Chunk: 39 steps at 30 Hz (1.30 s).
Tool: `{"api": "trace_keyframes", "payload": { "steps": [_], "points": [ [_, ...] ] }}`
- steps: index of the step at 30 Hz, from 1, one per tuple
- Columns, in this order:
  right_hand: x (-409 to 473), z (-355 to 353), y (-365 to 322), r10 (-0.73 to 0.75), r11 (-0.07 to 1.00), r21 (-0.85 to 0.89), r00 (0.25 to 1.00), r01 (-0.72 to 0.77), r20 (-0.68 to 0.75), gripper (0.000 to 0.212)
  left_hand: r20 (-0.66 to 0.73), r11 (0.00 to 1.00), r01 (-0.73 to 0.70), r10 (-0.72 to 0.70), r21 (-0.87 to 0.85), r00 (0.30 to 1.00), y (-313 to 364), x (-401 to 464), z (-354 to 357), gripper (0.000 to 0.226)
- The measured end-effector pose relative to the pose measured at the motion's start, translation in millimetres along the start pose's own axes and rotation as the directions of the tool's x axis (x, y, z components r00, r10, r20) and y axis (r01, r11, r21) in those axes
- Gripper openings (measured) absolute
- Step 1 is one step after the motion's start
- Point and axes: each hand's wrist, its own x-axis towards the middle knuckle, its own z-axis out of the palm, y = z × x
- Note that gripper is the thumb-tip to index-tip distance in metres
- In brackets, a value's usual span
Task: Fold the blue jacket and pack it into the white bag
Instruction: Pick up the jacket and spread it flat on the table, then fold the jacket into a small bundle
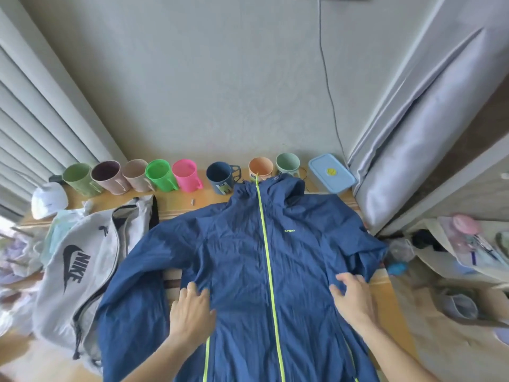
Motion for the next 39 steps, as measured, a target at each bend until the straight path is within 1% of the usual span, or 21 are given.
{"api": "trace_keyframes", "payload": {
  "steps": [3, 5, 8, 12, 14, 15, 16, 17, 19, 21, 22, 23, 24, 26, 28, 29, 31, 33, 36, 37, 39],
  "points": [
    [59.9, -31.9, -71.1, -0.083, 0.972, 0.212, 0.992, 0.100, -0.090, 0.028, -0.160, 0.987, -0.097, 0.076, -0.126, 0.984, 26.5, 42.1, -33.9, 0.039],
    [102.7, -46.4, -118.3, -0.092, 0.936, 0.331, 0.991, 0.120, -0.100, 0.035, -0.228, 0.975, -0.129, 0.087, -0.179, 0.970, 44.2, 76.0, -57.6, 0.041],
    [174.2, -44.1, -176.0, 0.034, 0.858, 0.512, 0.999, -0.028, -0.003, 0.045, -0.267, 0.948, -0.138, 0.060, -0.286, 0.962, 66.1, 126.9, -82.8, 0.042],
    [223.8, -20.4, -207.8, 0.102, 0.826, 0.554, 0.994, -0.105, 0.037, 0.054, -0.234, 0.920, -0.157, 0.074, -0.358, 0.969, 82.1, 166.6, -81.8, 0.044],
    [219.7, -15.4, -207.2, 0.038, 0.816, 0.578, 0.998, -0.006, -0.044, 0.038, -0.190, 0.891, -0.130, 0.051, -0.436, 0.980, 84.9, 165.9, -73.7, 0.045],
    [209.2, -16.3, -202.2, -0.071, 0.798, 0.588, 0.989, 0.134, -0.128, 0.032, -0.170, 0.867, -0.112, 0.032, -0.485, 0.985, 85.0, 160.5, -69.4, 0.044],
    [193.1, -17.3, -193.3, -0.218, 0.761, 0.577, 0.954, 0.298, -0.206, 0.029, -0.152, 0.838, -0.096, 0.016, -0.538, 0.988, 83.7, 153.4, -64.9, 0.043],
    [171.8, -18.4, -183.4, -0.393, 0.701, 0.538, 0.883, 0.468, -0.255, 0.028, -0.134, 0.802, -0.075, -0.007, -0.593, 0.991, 81.8, 145.4, -61.3, 0.042],
    [127.3, -19.0, -155.3, -0.704, 0.592, 0.375, 0.684, 0.714, -0.191, 0.032, -0.096, 0.718, -0.026, -0.057, -0.695, 0.994, 76.3, 130.8, -54.6, 0.036],
    [98.0, -11.4, -117.6, -0.849, 0.528, 0.186, 0.511, 0.829, 0.135, 0.036, -0.040, 0.656, 0.047, -0.117, -0.753, 0.992, 69.7, 119.1, -45.5, 0.028],
    [90.6, -5.4, -99.1, -0.822, 0.510, 0.093, 0.453, 0.855, 0.345, 0.037, 0.007, 0.630, 0.104, -0.155, -0.770, 0.988, 65.8, 114.7, -41.3, 0.026],
    [88.0, 1.0, -82.2, -0.753, 0.518, 0.023, 0.444, 0.855, 0.485, 0.035, 0.060, 0.596, 0.168, -0.197, -0.785, 0.979, 62.0, 111.1, -37.7, 0.025],
    [88.5, 5.0, -70.1, -0.687, 0.582, -0.010, 0.498, 0.813, 0.529, 0.030, 0.112, 0.546, 0.228, -0.237, -0.806, 0.965, 59.5, 108.0, -35.9, 0.026],
    [92.1, 9.7, -63.9, -0.571, 0.790, 0.047, 0.704, 0.612, 0.423, 0.009, 0.190, 0.436, 0.315, -0.305, -0.843, 0.933, 57.0, 105.1, -35.6, 0.030],
    [98.5, 14.6, -73.5, -0.420, 0.896, 0.252, 0.883, 0.366, 0.209, 0.040, 0.232, 0.372, 0.362, -0.350, -0.855, 0.908, 59.7, 106.2, -37.3, 0.035],
    [102.2, 16.1, -83.8, -0.334, 0.898, 0.352, 0.930, 0.264, 0.155, 0.059, 0.261, 0.347, 0.389, -0.361, -0.854, 0.895, 61.5, 107.9, -36.5, 0.038],
    [111.1, 19.8, -105.0, -0.268, 0.875, 0.457, 0.944, 0.156, 0.191, 0.091, 0.353, 0.274, 0.455, -0.350, -0.848, 0.868, 67.1, 108.4, -38.8, 0.051],
    [116.1, 25.2, -122.2, -0.337, 0.892, 0.402, 0.897, 0.208, 0.284, 0.101, 0.461, 0.171, 0.527, -0.314, -0.833, 0.830, 71.5, 110.5, -39.6, 0.063],
    [115.1, 36.5, -128.4, -0.430, 0.893, 0.282, 0.846, 0.349, 0.316, 0.073, 0.510, 0.103, 0.550, -0.266, -0.829, 0.818, 75.0, 108.9, -44.5, 0.047],
    [111.2, 34.3, -128.7, -0.454, 0.883, 0.261, 0.850, 0.390, 0.267, 0.057, 0.498, 0.079, 0.534, -0.266, -0.842, 0.825, 72.6, 109.9, -43.3, 0.042],
    [101.4, 20.4, -125.0, -0.543, 0.823, 0.238, 0.836, 0.515, 0.071, 0.028, 0.455, -0.002, 0.467, -0.237, -0.884, 0.859, 64.4, 109.9, -45.1, 0.049]
  ]
}}
